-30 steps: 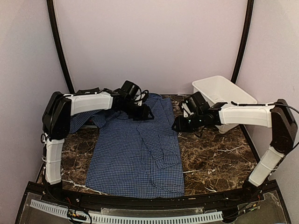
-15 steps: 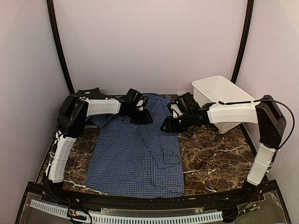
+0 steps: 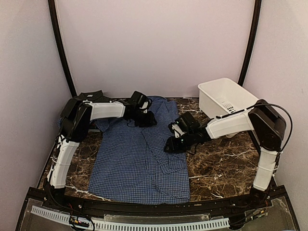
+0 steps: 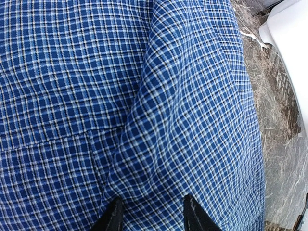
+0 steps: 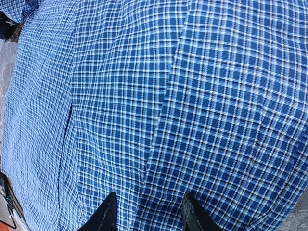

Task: Fold and stack the long sleeve shirts
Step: Fold the flattened shirt at the center of the board.

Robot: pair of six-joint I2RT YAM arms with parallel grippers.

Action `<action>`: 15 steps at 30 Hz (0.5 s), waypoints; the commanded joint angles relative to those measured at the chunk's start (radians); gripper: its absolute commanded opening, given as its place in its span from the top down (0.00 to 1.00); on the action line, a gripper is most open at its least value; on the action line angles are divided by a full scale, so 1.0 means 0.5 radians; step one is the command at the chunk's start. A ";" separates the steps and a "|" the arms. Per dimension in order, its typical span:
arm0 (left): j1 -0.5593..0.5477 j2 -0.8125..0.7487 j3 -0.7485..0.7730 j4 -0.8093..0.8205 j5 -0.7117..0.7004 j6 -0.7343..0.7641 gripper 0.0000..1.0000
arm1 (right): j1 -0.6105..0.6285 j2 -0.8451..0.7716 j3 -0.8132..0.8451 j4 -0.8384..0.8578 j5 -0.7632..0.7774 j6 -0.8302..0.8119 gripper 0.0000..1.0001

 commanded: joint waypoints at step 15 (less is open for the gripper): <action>-0.199 0.261 0.385 -0.054 -0.037 -0.283 0.57 | -0.209 -0.260 -0.519 0.089 0.027 0.006 0.57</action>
